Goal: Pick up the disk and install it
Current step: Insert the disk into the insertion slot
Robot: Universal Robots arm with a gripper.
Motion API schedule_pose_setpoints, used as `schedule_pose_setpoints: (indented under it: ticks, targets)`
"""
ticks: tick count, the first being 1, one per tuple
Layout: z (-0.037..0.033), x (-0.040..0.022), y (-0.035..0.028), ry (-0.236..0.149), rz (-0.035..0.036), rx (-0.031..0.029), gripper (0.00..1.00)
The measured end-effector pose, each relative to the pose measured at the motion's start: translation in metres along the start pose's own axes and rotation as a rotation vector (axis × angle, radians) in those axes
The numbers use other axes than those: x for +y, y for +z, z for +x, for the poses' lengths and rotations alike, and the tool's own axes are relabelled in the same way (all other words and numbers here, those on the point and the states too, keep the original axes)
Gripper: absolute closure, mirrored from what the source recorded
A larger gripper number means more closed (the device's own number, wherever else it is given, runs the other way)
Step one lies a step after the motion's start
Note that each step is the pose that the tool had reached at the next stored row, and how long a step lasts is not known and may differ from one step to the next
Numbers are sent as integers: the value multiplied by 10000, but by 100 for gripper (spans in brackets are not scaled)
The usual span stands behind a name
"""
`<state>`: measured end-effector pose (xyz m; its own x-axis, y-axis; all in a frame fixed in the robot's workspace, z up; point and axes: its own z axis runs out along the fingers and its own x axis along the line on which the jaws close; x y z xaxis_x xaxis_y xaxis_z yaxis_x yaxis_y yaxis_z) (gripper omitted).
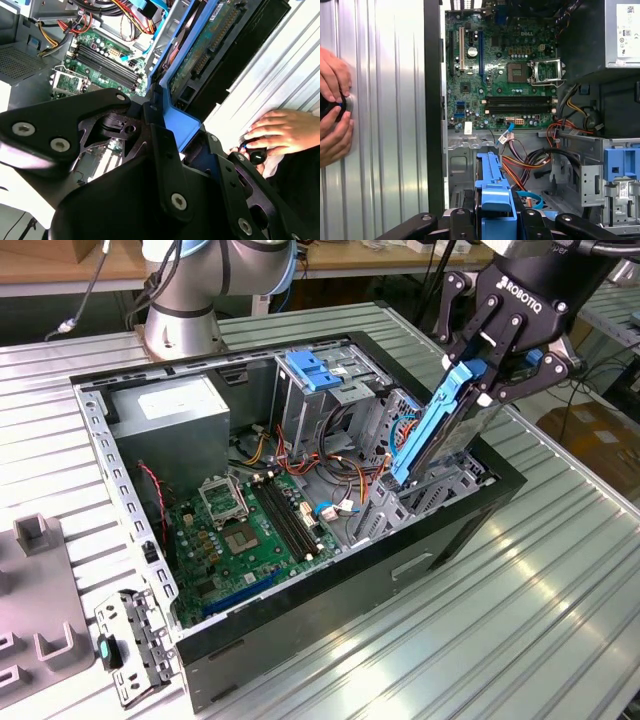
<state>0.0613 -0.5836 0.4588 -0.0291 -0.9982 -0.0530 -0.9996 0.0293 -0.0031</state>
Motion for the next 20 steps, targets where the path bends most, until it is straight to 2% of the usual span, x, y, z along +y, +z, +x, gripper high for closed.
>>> schedule_pose_setpoints:
  ticks: [2,6,12,20]
  targets:
    - [-23,4,28,-1,23,-1,63]
    - [-42,25,38,-5,70,-2,63]
    - [-41,50,59,-160,73,-2,63]
    - [-39,50,97,-92,76,-1,63]
